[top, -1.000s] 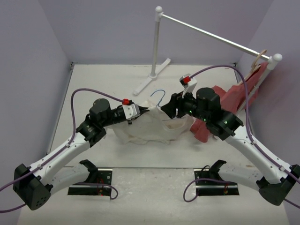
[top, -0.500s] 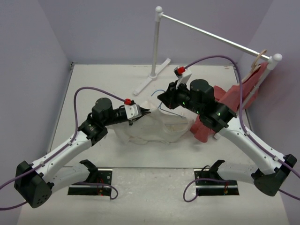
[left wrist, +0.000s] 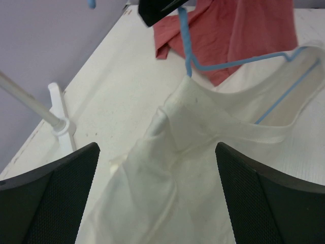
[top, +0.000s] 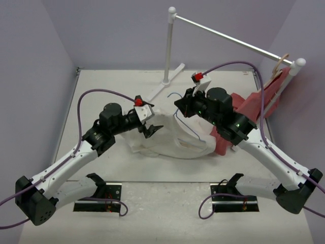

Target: Place the t-shirt on the hanger

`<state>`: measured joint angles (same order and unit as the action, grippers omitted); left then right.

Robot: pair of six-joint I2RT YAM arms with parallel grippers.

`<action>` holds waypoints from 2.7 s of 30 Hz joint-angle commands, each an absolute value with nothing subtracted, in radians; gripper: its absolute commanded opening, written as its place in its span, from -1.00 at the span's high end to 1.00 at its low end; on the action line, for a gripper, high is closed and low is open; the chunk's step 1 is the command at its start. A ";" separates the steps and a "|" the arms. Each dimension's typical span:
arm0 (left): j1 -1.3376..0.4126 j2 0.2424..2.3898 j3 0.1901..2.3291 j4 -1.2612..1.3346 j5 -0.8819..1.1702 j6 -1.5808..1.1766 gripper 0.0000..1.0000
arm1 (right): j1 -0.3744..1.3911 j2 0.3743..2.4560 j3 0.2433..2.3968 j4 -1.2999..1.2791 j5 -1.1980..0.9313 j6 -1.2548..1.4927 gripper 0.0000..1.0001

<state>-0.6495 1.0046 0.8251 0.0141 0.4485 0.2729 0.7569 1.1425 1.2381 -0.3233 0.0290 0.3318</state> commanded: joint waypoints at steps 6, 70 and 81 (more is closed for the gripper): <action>-0.646 0.820 0.899 -0.256 0.009 0.153 -1.00 | 0.752 1.063 1.241 -0.302 0.136 0.278 1.00; -0.382 1.038 0.973 -0.136 0.145 0.153 1.00 | 0.709 0.735 1.265 -0.437 0.099 0.163 1.00; -0.376 1.027 0.949 -0.099 -0.041 0.066 1.00 | 0.701 0.793 1.286 -0.437 0.082 0.158 1.00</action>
